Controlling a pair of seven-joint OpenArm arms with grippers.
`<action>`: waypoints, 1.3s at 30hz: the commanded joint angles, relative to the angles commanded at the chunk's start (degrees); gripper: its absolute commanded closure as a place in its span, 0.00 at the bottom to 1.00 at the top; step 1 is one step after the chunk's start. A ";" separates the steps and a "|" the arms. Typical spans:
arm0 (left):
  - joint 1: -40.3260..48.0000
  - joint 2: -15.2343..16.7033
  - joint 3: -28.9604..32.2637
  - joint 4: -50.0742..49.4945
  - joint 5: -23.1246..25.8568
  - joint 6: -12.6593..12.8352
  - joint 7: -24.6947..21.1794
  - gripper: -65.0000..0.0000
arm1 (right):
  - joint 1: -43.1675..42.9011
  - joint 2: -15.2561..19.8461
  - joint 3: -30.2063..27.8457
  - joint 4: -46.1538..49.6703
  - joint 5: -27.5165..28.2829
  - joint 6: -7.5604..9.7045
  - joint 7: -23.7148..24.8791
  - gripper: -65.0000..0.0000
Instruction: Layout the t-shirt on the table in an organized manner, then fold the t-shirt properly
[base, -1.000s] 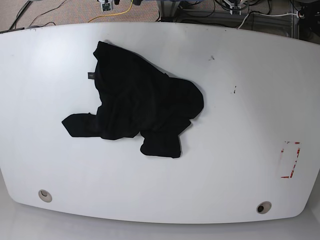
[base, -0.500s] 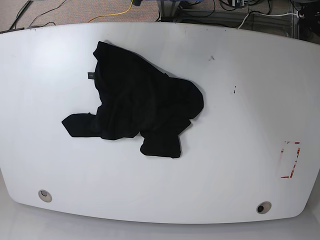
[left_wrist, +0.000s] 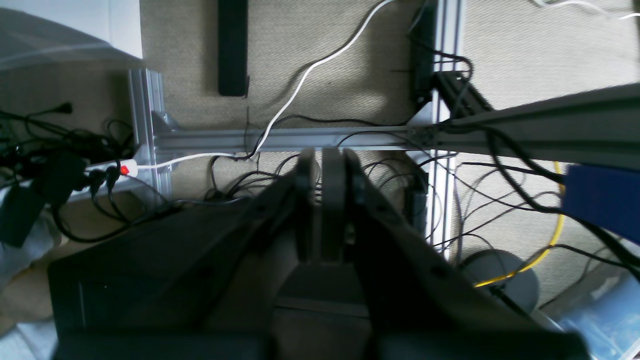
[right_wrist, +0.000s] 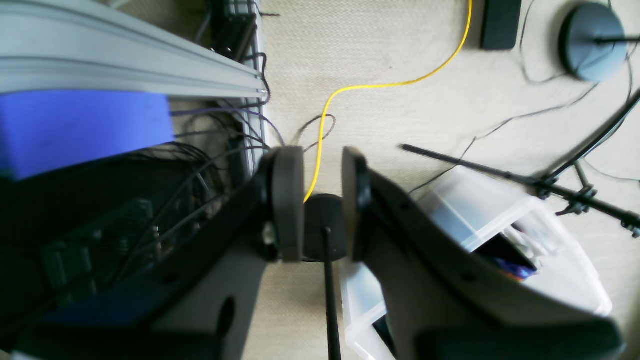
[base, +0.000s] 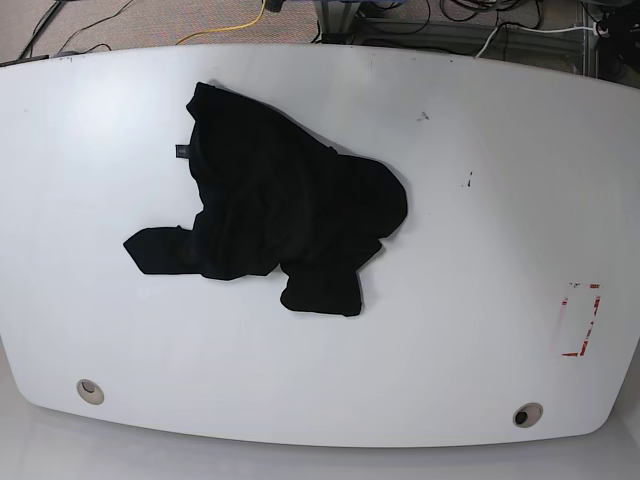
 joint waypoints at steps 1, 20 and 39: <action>1.14 0.00 0.00 1.49 0.00 0.00 0.00 0.99 | -1.32 0.00 0.00 1.23 0.79 0.53 0.00 0.80; 16.44 -0.18 0.00 24.00 -3.87 0.00 0.00 0.99 | -16.70 0.00 0.00 24.97 8.35 0.88 0.00 0.80; 18.81 0.00 -1.23 39.47 -8.35 0.00 -0.18 0.99 | -13.98 2.90 0.44 39.21 12.40 2.99 0.26 0.80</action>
